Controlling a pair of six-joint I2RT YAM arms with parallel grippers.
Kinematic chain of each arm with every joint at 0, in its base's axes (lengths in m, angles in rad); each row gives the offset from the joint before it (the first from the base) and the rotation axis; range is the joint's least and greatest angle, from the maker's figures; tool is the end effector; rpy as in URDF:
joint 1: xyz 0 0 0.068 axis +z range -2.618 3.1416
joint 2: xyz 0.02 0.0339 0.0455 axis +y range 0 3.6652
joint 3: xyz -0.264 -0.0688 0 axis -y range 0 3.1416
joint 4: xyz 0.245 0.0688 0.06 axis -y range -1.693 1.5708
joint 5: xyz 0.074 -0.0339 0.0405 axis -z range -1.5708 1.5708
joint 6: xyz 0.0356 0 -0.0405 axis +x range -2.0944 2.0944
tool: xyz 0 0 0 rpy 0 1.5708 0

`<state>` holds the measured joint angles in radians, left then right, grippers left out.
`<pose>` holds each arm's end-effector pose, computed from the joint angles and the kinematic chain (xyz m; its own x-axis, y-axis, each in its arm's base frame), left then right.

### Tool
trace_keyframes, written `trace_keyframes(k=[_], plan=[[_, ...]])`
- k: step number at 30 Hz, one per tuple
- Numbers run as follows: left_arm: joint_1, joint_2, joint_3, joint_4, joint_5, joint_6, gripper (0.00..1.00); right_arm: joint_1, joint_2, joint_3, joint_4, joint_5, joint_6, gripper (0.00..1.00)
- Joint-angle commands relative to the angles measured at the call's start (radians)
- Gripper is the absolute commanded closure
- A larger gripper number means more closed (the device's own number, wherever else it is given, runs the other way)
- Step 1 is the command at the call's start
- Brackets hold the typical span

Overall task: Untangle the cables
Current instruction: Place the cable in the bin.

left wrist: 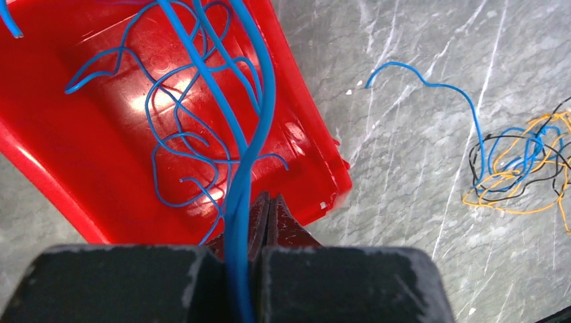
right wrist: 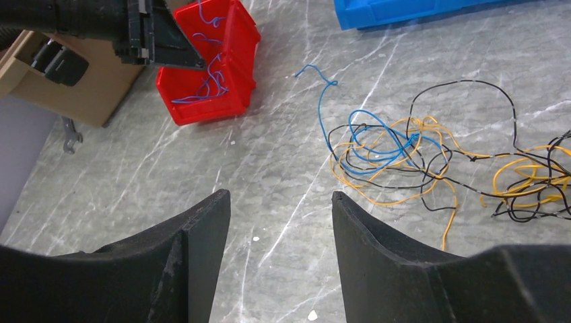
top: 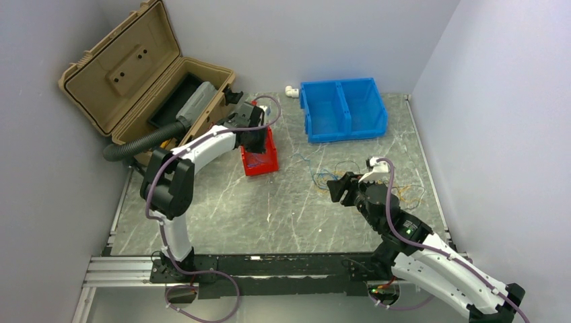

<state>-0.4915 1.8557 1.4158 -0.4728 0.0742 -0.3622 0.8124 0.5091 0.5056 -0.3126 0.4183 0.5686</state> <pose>0.3588 -0.1951 0.2302 -0.8332 0.0452 -0.5511 0.2303 0.9345 -0.2716 0.1040 0.0887 0.2682 -0.3944 0.2991 -0.8689 -0.2201 0.8873 0.4054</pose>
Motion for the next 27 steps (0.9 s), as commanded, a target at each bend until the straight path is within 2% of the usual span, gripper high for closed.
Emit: trace_keyframes(k=[1,2,6,8,10,16,24,27], plan=[[0.019,0.022,0.068,-0.064,0.037,-0.011,1.0,0.002,-0.009,-0.001,0.036,0.019,0.002,0.41],[0.019,0.016,0.071,-0.077,0.03,-0.007,0.98,0.001,-0.01,-0.005,0.037,0.02,0.003,0.41],[0.022,-0.058,0.067,-0.131,0.009,0.025,0.48,0.0,-0.009,-0.013,0.037,0.034,0.005,0.41],[0.021,-0.114,0.059,-0.166,-0.012,0.038,0.33,0.001,-0.007,-0.015,0.038,0.04,0.004,0.41],[0.021,-0.171,0.05,-0.185,-0.02,0.053,0.25,0.001,-0.003,-0.018,0.041,0.043,0.001,0.41],[0.024,-0.264,0.088,-0.247,-0.07,0.082,0.18,0.001,0.03,-0.015,0.063,0.047,-0.008,0.41],[0.06,-0.258,0.072,-0.217,-0.037,0.085,0.21,0.001,0.119,0.008,0.073,0.034,-0.012,0.41],[0.062,-0.311,-0.012,-0.155,-0.059,0.076,0.2,0.001,0.152,0.016,0.067,0.041,-0.011,0.41]])
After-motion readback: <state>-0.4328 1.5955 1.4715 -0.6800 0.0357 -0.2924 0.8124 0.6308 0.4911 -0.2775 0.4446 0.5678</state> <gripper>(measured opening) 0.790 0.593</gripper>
